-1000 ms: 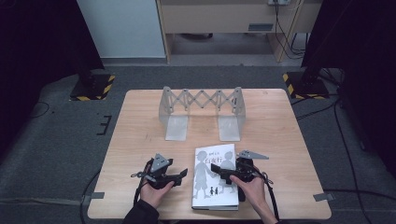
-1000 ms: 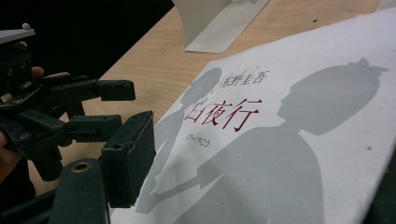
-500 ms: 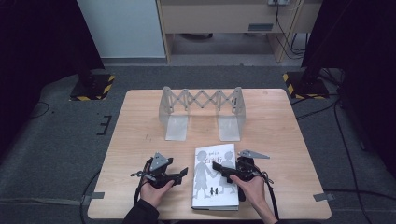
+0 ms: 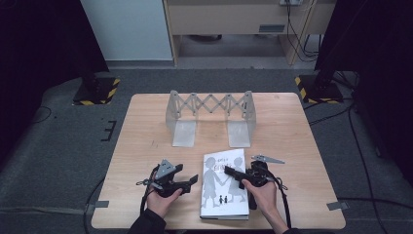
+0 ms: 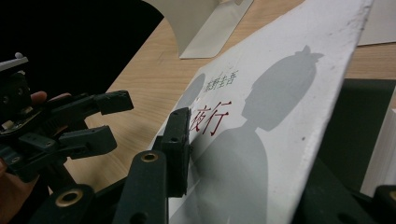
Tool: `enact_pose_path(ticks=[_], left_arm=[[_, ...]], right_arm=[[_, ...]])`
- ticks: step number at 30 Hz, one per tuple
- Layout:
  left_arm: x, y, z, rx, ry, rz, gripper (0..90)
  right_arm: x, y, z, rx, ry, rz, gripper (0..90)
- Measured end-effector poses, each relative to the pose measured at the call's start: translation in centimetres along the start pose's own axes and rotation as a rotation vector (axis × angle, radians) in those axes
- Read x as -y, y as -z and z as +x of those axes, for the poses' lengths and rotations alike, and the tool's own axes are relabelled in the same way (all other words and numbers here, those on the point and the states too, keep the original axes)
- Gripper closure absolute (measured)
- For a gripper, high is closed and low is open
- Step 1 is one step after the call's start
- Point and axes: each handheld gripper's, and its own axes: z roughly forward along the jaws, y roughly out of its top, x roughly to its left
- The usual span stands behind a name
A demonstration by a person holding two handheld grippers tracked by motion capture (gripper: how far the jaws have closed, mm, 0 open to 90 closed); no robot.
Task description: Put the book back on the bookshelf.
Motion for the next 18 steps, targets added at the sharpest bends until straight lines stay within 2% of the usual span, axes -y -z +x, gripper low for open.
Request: enact_pose_path(ticks=[5,9,13,18], left_arm=[[-0.3,-0.1,-0.6,0.036,-0.005,-0.019,20.0],[-0.2,-0.4,-1.1,0.077,0.004,-0.014,19.5],[-0.2,-0.7,-1.5,0.113,0.019,-0.015,18.7],[0.1,-1.4,-2.4,0.168,0.027,0.005,15.2]], right_arm=[[-0.1,0.3,0.2,-0.015,-0.005,-0.021,69.4],[-0.5,0.8,0.7,-0.072,-0.017,-0.058,75.5],[-0.6,1.2,1.1,-0.104,-0.012,-0.085,79.6],[-1.0,1.9,1.9,-0.148,0.040,-0.093,81.4]])
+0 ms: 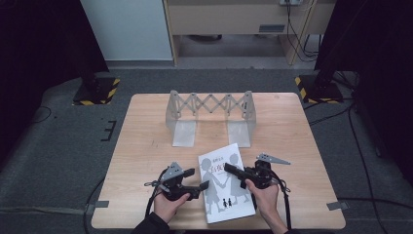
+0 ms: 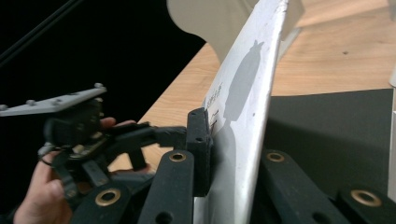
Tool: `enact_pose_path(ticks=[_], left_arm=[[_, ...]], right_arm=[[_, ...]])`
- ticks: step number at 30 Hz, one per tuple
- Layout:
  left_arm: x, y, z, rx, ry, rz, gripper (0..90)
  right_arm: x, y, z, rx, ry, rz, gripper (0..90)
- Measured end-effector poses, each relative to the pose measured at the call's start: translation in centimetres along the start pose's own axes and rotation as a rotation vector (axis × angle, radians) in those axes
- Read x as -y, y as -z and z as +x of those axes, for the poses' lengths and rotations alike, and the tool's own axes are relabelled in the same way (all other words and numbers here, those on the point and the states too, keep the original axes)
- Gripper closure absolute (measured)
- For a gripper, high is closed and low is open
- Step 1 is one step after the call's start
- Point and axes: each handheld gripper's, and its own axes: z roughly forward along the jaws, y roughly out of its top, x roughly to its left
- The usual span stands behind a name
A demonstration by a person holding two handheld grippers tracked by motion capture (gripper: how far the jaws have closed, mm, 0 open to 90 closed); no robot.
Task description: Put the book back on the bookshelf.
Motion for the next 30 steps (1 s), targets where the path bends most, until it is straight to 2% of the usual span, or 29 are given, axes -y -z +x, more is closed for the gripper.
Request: enact_pose_path(ticks=[1,4,6,7,12,16,20,22,25,26,28,30], left_arm=[[0.1,-0.2,-0.2,0.019,0.014,-0.004,13.5],[0.1,-0.5,-0.4,0.039,0.002,-0.004,9.2],[0.4,-1.1,-0.6,0.062,0.004,0.002,0.6],[0.5,-1.1,-0.7,0.063,0.009,-0.003,0.0],[0.6,-1.4,-0.9,0.073,0.027,-0.012,0.0],[0.6,-1.5,-0.9,0.077,0.026,-0.022,0.0],[0.9,-1.6,-0.8,0.116,0.076,-0.011,0.0],[1.0,-1.6,-0.8,0.126,0.080,-0.008,0.0],[1.1,-1.7,-0.7,0.136,0.093,-0.009,0.0],[1.2,-1.8,-0.5,0.151,0.104,-0.007,0.0],[1.3,-2.0,-0.5,0.209,0.119,0.007,0.0],[1.3,-2.1,-0.7,0.225,0.129,0.018,0.0]], right_arm=[[0.0,0.0,0.1,-0.003,0.006,0.002,81.5],[-0.1,0.1,0.1,-0.020,0.006,0.002,81.8],[-0.1,0.2,0.0,-0.031,0.002,0.000,82.0],[-0.1,0.2,0.0,-0.034,0.006,-0.002,82.0],[-0.1,0.6,-0.2,-0.047,0.010,-0.009,82.3],[-0.2,0.8,-0.2,-0.058,0.017,-0.012,82.4],[-0.3,1.0,-0.4,-0.083,0.021,-0.014,82.6],[-0.4,1.1,-0.3,-0.091,0.036,-0.013,82.6],[-0.4,1.1,-0.4,-0.099,0.031,-0.011,82.7],[-0.4,1.1,-0.4,-0.102,0.027,-0.008,82.7],[-0.4,1.1,-0.5,-0.117,0.034,-0.010,82.9],[-0.5,1.1,-0.2,-0.134,0.049,-0.001,83.1]])
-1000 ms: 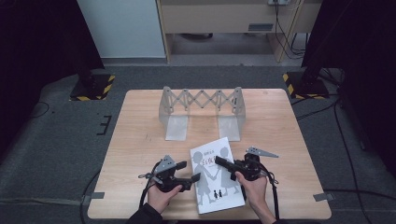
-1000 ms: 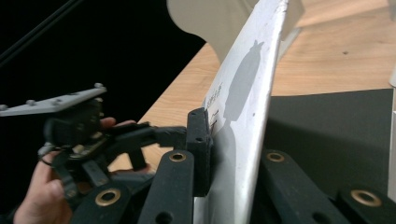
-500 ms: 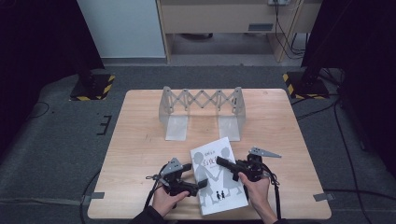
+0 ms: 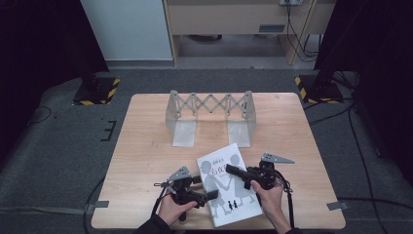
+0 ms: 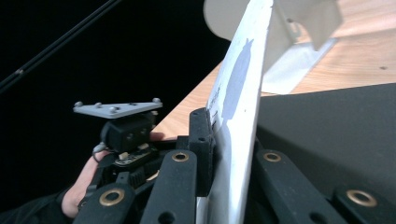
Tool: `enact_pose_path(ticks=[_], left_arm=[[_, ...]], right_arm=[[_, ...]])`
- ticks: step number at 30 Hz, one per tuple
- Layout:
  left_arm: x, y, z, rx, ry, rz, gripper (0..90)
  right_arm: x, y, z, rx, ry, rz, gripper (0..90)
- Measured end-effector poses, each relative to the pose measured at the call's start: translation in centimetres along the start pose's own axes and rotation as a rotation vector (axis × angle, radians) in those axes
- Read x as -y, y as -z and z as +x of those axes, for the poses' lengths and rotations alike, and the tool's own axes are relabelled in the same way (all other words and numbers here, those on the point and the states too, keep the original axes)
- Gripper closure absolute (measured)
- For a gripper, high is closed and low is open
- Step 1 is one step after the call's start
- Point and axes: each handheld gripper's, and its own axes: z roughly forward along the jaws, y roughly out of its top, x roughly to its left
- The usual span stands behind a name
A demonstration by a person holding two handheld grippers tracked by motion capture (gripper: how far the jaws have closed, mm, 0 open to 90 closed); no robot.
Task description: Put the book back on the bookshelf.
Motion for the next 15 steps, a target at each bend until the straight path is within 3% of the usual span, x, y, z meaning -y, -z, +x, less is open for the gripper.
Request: enact_pose_path(ticks=[8,11,15], left_arm=[[0.2,-0.5,0.4,-0.006,0.034,0.012,0.0],[0.3,-0.7,0.6,-0.008,0.046,0.015,0.0],[0.4,-1.0,0.8,-0.017,0.078,0.040,0.0]], right_arm=[[0.1,-0.2,-0.8,0.027,-0.034,0.016,81.5],[0.2,-0.3,-1.1,0.063,-0.006,0.035,77.1],[0.6,-0.6,-1.5,0.124,0.066,0.063,68.1]])
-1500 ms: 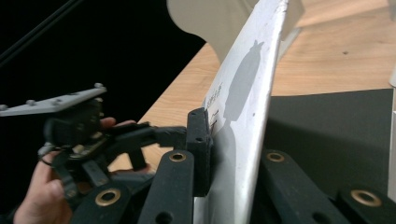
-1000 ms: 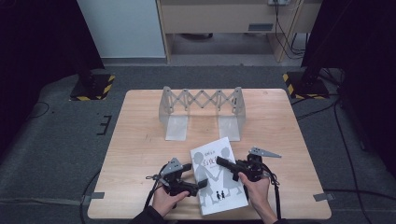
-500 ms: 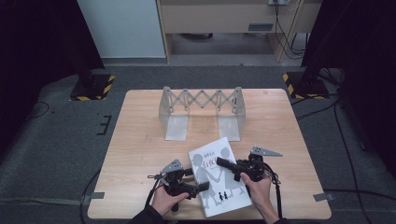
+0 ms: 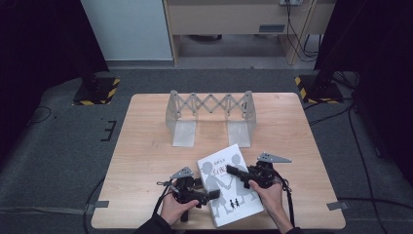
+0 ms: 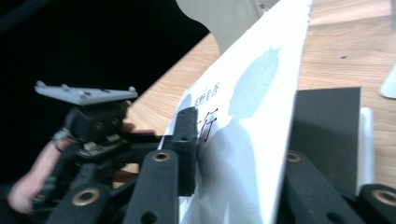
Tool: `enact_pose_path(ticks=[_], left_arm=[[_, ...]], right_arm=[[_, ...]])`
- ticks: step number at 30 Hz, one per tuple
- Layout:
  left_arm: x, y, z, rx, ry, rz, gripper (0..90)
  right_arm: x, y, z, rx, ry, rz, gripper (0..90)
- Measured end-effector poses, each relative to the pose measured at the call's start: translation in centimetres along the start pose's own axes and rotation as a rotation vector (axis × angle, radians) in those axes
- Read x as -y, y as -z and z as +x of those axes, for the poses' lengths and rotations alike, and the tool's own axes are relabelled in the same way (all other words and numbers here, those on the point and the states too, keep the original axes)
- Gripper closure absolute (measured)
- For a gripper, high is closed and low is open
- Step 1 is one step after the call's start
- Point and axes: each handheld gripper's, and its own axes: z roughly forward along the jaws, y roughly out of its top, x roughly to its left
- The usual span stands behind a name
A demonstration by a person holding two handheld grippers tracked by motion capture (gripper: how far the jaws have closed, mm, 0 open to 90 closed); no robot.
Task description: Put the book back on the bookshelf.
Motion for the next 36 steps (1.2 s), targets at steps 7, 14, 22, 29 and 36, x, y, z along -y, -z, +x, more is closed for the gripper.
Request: enact_pose_path(ticks=[7,14,22,29,36], left_arm=[[0.0,-0.3,0.0,-0.021,0.031,0.027,0.2],[0.0,-0.5,0.0,-0.028,0.032,0.027,0.6],[0.0,-0.6,-0.3,-0.056,0.021,0.033,2.6],[-0.1,-0.7,-0.4,-0.061,0.010,0.041,3.3],[0.0,-0.7,-0.3,-0.054,0.033,0.027,4.0]], right_arm=[[0.5,-0.1,-0.5,0.054,0.038,0.048,59.6],[0.6,0.6,-0.7,0.087,0.080,0.067,50.3],[1.1,1.8,-1.9,0.160,0.108,0.085,46.4],[1.6,2.0,-2.2,0.183,0.083,0.108,45.5],[1.8,2.4,-2.1,0.242,0.170,0.137,42.7]])
